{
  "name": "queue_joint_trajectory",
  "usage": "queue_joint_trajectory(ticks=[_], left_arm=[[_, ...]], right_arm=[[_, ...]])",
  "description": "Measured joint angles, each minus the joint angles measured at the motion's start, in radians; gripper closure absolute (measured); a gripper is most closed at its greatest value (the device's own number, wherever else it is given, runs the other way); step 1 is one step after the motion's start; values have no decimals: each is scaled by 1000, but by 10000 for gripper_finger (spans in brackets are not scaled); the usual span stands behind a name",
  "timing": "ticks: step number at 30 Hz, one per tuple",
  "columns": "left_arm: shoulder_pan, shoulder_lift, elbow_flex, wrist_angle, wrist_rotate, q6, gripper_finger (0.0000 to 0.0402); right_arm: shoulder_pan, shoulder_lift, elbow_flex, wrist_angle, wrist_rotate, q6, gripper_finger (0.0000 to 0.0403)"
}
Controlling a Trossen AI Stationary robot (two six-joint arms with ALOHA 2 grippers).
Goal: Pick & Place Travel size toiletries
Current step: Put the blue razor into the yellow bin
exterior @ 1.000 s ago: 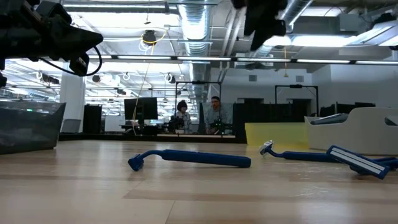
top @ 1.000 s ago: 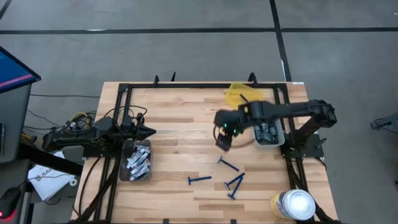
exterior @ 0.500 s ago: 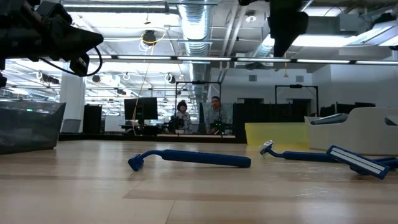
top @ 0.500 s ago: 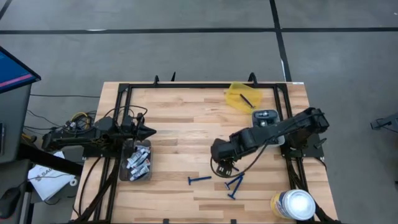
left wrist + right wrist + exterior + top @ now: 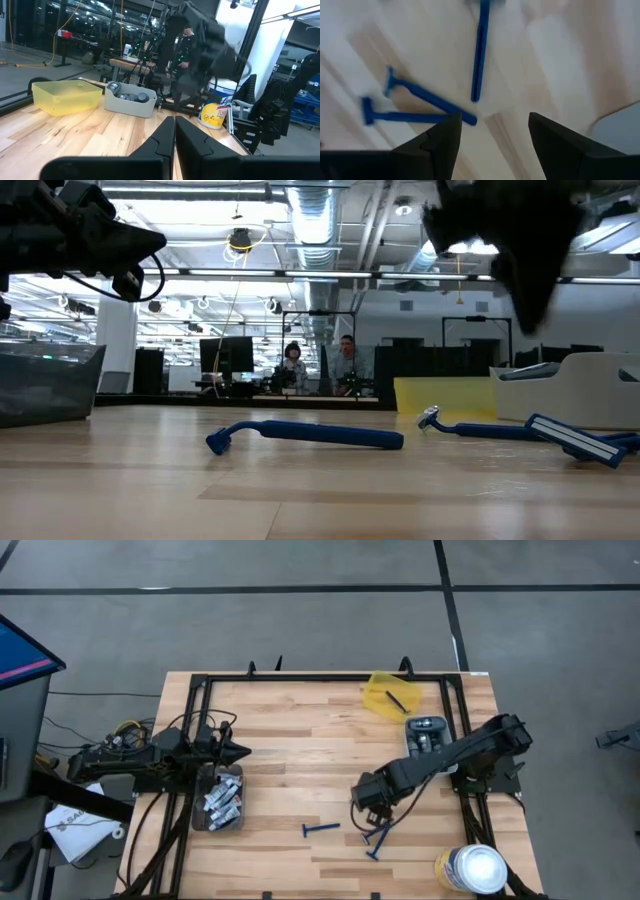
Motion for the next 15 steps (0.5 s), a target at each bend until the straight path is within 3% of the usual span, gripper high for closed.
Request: queue_joint_trajectory(ticks=[5,15], left_arm=[[0,0,0,1,0,0,396],[0,0,0,2,0,0,394]], right_arm=[[23,1,-128,197,-38,4,180],[-8,1,-301,390,-48,2,180]])
